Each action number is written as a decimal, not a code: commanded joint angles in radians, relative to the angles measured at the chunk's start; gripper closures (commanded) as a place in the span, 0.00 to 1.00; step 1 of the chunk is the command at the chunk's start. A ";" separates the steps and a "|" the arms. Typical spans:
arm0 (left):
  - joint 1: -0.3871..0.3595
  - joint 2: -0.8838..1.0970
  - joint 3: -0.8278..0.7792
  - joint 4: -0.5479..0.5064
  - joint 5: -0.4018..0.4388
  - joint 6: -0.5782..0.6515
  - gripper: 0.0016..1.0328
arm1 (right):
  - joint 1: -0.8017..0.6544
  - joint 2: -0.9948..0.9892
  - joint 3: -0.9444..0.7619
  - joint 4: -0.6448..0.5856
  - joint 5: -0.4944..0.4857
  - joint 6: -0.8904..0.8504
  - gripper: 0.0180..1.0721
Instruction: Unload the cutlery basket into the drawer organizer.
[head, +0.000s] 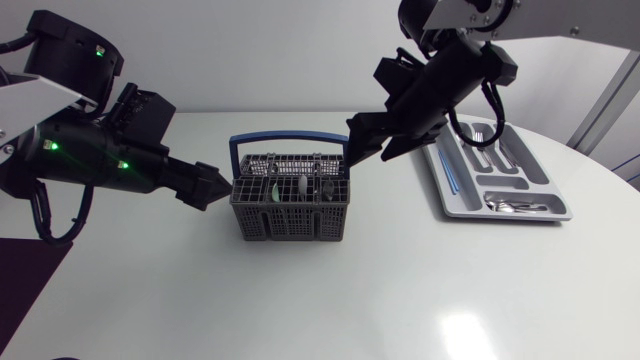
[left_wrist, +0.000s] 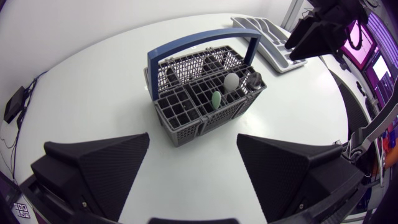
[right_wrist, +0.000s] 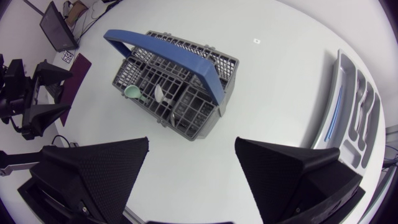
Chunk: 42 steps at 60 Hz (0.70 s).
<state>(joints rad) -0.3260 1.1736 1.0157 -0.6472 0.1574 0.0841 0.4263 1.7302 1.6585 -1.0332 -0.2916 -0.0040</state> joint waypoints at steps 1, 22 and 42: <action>0.018 0.001 0.037 -0.006 0.010 0.023 0.04 | 0.032 0.043 0.057 -0.030 0.003 0.010 0.05; 0.038 -0.023 -0.014 0.038 0.010 0.029 0.04 | 0.115 0.103 0.080 0.001 0.138 0.058 0.05; 0.061 -0.038 -0.074 0.093 0.010 0.045 0.04 | 0.209 0.140 0.080 0.056 0.261 0.105 0.09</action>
<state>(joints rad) -0.2848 1.1461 0.9741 -0.5659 0.1577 0.1066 0.6159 1.8374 1.7206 -0.9886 -0.0502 0.0608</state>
